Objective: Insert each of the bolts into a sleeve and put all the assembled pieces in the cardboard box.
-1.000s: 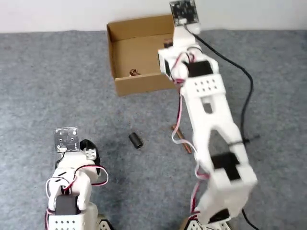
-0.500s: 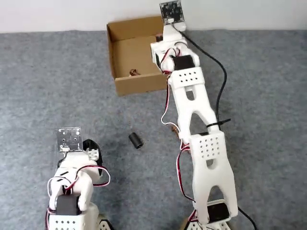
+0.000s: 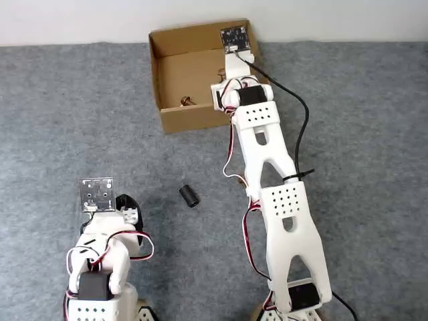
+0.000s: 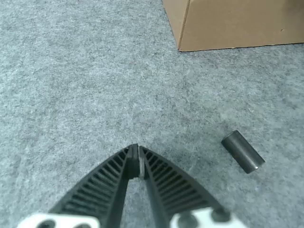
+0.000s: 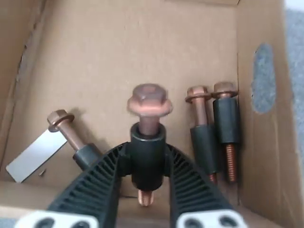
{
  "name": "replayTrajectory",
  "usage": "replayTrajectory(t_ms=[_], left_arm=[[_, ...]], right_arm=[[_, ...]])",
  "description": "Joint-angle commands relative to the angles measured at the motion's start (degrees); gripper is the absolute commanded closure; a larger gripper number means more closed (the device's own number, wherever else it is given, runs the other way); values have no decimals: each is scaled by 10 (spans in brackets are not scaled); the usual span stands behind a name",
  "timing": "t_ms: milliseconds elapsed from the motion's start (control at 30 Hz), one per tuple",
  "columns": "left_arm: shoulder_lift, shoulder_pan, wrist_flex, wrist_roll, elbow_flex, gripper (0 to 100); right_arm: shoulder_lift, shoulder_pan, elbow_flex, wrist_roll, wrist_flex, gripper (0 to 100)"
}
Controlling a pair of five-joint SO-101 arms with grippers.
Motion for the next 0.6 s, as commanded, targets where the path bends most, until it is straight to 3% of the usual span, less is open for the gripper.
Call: replayTrajectory(t_ms=[0,200,433,567], left_arm=[[0,2,-5,-2,-3,995],[0,0,-5,-1,-3,995],[0,-2,-5,-1,-3,995],[0,-25,-7,-1,-3,995]], right_arm=[[-16,3,-49,5,18,845],[-16,5,-148,3,48,844],[-60,-7,-207,1,215,844],[-102,-11,-207,-46,272,845]])
